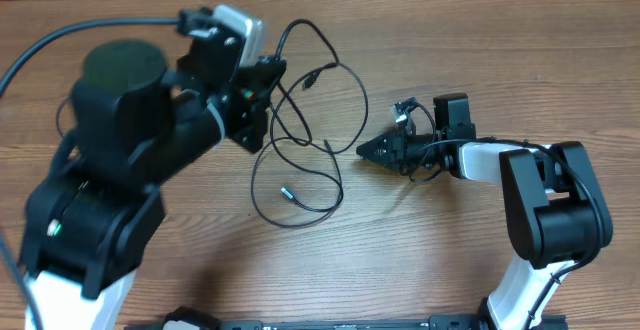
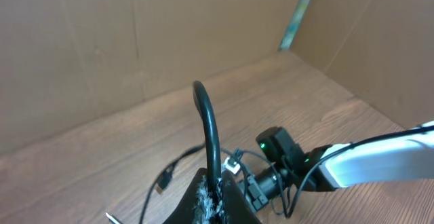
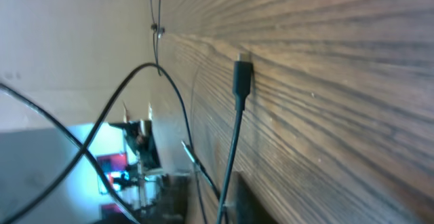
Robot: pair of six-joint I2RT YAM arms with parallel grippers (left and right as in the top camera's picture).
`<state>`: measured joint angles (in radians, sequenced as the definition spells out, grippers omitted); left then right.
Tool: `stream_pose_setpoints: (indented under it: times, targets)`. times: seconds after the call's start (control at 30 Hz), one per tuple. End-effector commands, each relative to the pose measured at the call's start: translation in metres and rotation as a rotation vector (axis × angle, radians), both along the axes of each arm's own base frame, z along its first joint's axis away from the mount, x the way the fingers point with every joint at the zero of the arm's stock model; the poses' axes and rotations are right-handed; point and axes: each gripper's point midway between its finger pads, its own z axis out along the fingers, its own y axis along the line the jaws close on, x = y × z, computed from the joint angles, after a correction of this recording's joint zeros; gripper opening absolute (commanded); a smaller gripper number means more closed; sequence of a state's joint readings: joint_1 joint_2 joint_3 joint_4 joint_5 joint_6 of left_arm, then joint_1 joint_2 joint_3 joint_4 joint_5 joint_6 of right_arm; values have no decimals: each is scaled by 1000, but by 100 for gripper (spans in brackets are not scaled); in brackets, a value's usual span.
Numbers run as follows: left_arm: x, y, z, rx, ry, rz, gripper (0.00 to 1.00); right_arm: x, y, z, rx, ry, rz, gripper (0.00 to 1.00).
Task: Untangle cables
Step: 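Lift the grasped cable up and back with the left gripper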
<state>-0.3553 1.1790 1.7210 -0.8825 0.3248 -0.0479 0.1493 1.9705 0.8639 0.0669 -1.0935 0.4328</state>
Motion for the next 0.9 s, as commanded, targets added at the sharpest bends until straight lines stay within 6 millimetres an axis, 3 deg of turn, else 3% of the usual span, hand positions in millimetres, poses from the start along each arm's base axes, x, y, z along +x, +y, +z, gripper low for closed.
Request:
stream_pose_setpoints:
  times: [0.0,0.07,0.13,0.17,0.43,0.5,0.63,0.87]
  targets:
    - [-7,7,14,6,-55,18,4,-7,2,5,55,-12,45,46]
    - [-4,11,12,16,-50,43,4,-15,6,17,122,-74,113,57]
    - [5,19,-1,55,-12,104,4,-35,9,51,319,-264,272,67]
    - [7,21,-5,66,1,117,4,-40,8,58,365,-309,301,68]
    - [23,17,-55,118,199,137,4,-37,8,64,383,-414,327,70]
    - [24,11,-62,103,235,117,4,-32,8,69,380,-505,343,100]
    - [19,1,-61,77,250,55,4,-10,12,63,279,-516,274,100]
    - [17,1,-64,83,262,55,4,34,6,38,66,-468,62,100]
